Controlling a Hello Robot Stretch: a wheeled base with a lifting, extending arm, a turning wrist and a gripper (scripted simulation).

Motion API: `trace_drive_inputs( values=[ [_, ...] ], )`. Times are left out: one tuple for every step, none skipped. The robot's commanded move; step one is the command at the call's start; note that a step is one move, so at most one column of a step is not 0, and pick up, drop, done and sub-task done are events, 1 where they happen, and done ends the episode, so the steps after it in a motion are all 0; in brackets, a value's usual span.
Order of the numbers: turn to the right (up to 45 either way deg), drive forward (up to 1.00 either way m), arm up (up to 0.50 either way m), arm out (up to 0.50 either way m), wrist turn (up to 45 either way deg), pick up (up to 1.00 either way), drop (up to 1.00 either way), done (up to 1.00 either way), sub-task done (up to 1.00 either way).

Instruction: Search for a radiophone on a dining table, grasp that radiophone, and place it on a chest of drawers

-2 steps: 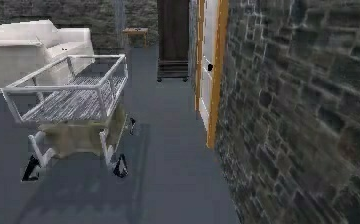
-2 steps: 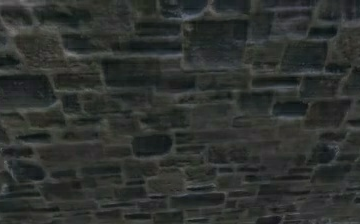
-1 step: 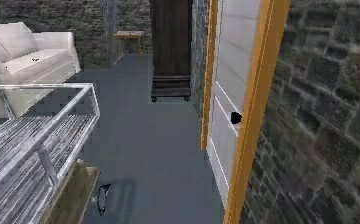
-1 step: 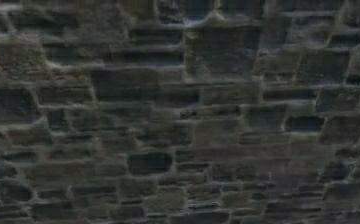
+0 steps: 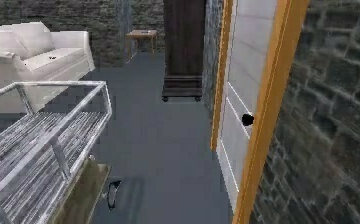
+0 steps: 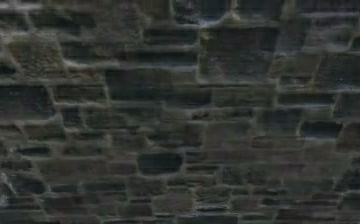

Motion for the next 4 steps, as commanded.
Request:
trace_drive_inputs(
  values=[
    [0.0,0.25,0.00,0.00,0.0,0.00,0.00,0.00,0.00],
    [-6.0,0.00,0.00,0.00,0.0,0.00,0.00,0.00,0.00],
    [0.0,1.00,0.00,0.00,0.0,0.00,0.00,0.00,0.00],
    [-12.0,0.00,0.00,0.00,0.0,0.00,0.00,0.00,0.00]
  ],
)
